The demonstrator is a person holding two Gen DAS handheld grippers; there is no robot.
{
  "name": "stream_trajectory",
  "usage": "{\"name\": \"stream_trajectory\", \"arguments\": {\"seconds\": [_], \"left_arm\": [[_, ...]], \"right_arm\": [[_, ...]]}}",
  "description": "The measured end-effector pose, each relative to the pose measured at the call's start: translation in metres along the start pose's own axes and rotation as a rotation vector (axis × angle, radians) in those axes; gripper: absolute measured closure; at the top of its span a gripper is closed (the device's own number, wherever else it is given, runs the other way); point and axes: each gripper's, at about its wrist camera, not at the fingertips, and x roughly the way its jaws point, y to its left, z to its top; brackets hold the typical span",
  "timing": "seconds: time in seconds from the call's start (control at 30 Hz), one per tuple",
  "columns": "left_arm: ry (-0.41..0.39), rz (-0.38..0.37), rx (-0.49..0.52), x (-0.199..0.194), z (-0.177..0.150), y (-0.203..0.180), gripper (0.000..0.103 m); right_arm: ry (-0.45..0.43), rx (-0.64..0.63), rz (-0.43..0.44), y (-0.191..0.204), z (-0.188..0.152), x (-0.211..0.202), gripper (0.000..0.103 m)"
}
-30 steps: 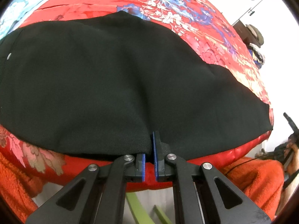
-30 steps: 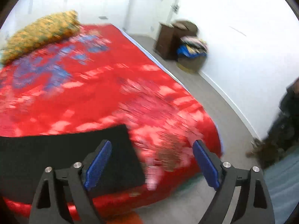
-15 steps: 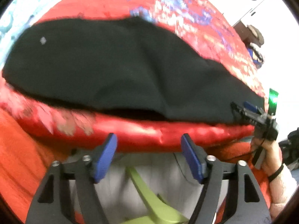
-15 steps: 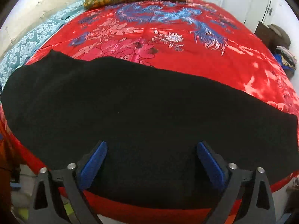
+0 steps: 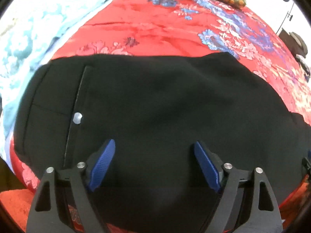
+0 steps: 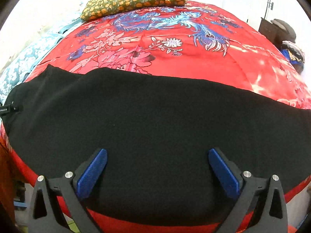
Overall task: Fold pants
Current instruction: 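Open both tools and release the folded black trousers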
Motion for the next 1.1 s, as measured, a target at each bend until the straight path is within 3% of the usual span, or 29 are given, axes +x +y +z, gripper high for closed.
{"name": "stream_trajectory", "arguments": {"seconds": [0.1, 0.23, 0.37, 0.53, 0.63, 0.77, 0.97, 1.1], "left_arm": [[0.003, 0.039, 0.042, -0.001, -0.003, -0.007, 0.016], [-0.004, 0.013, -0.006, -0.021, -0.008, -0.007, 0.016], [-0.047, -0.093, 0.057, -0.044, 0.0, -0.038, 0.013], [-0.003, -0.209, 0.17, -0.031, 0.025, -0.089, 0.01], [0.003, -0.171, 0.186, -0.011, 0.036, -0.103, 0.01], [0.033, -0.104, 0.137, 0.024, 0.049, -0.097, 0.01], [0.011, -0.058, 0.18, 0.032, 0.048, -0.098, 0.003], [0.018, -0.084, 0.14, 0.024, 0.055, -0.096, 0.005]], "right_arm": [[-0.01, -0.004, 0.005, -0.001, -0.001, -0.001, 0.0], [-0.014, -0.006, 0.009, -0.002, -0.001, 0.0, 0.0], [-0.02, -0.006, 0.005, -0.001, -0.001, 0.0, 0.0], [-0.024, -0.012, 0.01, -0.002, -0.002, -0.001, 0.0], [-0.023, -0.016, 0.015, -0.003, -0.002, -0.001, 0.0], [-0.029, -0.016, 0.014, -0.003, -0.003, -0.001, 0.0], [-0.037, -0.017, 0.012, -0.003, -0.004, -0.001, 0.0], [-0.035, -0.016, 0.011, -0.003, -0.004, -0.001, 0.0]]}}
